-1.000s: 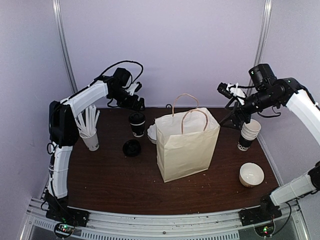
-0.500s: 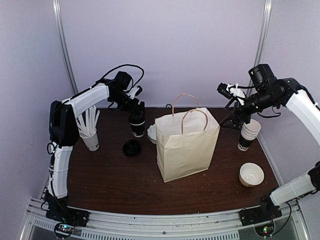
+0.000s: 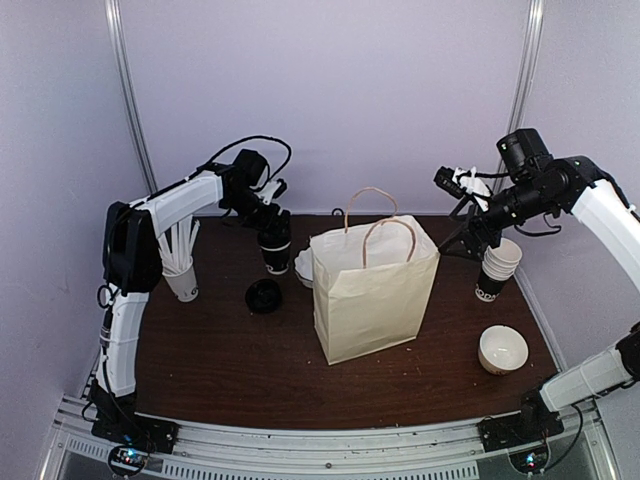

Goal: Pack the takeout coffee

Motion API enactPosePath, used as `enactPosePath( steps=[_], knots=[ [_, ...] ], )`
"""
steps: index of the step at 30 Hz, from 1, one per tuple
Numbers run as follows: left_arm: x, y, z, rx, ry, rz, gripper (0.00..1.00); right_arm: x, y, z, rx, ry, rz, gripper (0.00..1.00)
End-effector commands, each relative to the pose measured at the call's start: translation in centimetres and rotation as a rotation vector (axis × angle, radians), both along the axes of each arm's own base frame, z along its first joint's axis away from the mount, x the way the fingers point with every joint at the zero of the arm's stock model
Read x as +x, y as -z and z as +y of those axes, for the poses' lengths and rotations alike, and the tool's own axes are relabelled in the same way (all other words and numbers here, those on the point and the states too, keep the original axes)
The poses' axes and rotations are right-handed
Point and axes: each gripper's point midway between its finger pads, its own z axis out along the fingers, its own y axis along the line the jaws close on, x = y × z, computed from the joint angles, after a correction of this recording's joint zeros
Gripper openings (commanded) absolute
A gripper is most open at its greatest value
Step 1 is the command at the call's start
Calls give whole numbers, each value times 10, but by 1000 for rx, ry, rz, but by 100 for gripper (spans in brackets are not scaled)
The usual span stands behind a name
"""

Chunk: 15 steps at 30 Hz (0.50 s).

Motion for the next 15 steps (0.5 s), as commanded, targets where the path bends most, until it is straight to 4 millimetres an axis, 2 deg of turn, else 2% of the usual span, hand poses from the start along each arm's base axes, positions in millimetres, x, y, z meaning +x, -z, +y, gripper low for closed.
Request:
enactPosePath(
  steps=[1,9,15],
  knots=[
    [-1,9,-4,11,18,3,89,-3,-3,-2,10,-6,-12,99],
    [-12,-1,-6,19,27,7,81,-2,-2,-1,10,-7,-14,98],
    [-18,-8,-5,28,23,8,85,-2,-1,-1,11,-9,-9,99]
  ],
)
